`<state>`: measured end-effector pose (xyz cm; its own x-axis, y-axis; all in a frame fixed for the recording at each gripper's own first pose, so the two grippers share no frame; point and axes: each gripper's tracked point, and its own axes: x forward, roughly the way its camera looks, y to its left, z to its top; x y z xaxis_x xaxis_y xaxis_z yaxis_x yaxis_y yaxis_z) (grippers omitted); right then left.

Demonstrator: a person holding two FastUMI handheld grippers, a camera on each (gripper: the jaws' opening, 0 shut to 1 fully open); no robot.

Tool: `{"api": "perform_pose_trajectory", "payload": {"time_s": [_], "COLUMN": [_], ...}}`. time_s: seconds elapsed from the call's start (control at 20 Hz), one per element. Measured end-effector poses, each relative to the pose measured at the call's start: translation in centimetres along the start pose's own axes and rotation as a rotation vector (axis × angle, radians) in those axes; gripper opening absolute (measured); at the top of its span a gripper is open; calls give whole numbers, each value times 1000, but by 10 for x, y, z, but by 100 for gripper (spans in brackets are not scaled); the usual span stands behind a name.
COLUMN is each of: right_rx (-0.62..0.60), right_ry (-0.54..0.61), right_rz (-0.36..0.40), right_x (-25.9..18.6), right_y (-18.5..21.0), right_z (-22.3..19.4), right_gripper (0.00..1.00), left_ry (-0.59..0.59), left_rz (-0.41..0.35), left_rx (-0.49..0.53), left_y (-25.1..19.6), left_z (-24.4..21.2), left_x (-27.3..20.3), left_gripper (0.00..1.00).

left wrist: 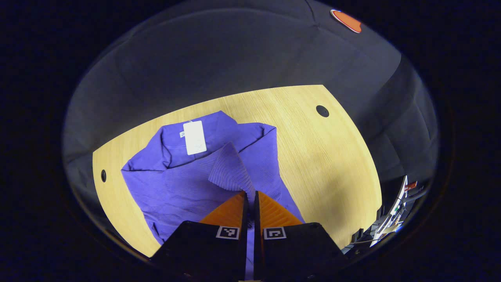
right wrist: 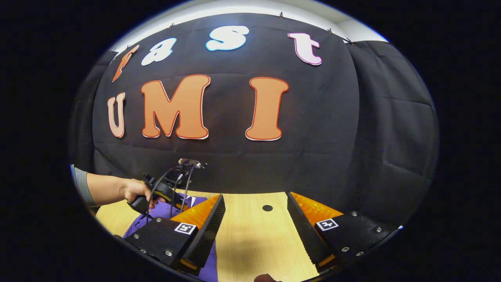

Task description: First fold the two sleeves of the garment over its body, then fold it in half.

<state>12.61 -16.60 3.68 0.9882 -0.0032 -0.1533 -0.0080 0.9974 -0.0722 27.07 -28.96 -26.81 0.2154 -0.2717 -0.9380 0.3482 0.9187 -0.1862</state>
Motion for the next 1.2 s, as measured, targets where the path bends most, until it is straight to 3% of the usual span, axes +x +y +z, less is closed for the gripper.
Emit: {"api": "perform_pose_trajectory", "payload": {"time_s": [0.15, 0.3, 0.5, 0.55, 0.65, 0.9, 1.2], "right_rx": [5, 8, 19, 17, 7, -6, -6], "right_ry": [8, 19, 20, 22, 30, 76, 213], "right_rz": [-14, -45, -42, -38, -33, 29, 104], "right_x": [-4, -6, -7, -6, -4, -5, -9], "right_y": [-11, -27, -26, -23, -15, 24, 72], "right_z": [-4, -10, -12, -14, -20, -45, -101], "right_gripper": [95, 95, 95, 95, 95, 95, 96], "left_ry": [9, -16, -117, -155, -214, -285, -255], "left_rz": [-37, -135, -190, -178, -144, -2, 159], "left_rx": [-13, -10, 20, 28, 35, -36, -131], "left_y": [-22, -53, -56, -48, -29, 50, 139], "left_z": [5, 9, 9, 8, -1, -56, -156], "left_x": [16, 4, -33, -46, -65, -109, -136], "left_gripper": [22, 38, 52, 67, 87, 96, 96]}}
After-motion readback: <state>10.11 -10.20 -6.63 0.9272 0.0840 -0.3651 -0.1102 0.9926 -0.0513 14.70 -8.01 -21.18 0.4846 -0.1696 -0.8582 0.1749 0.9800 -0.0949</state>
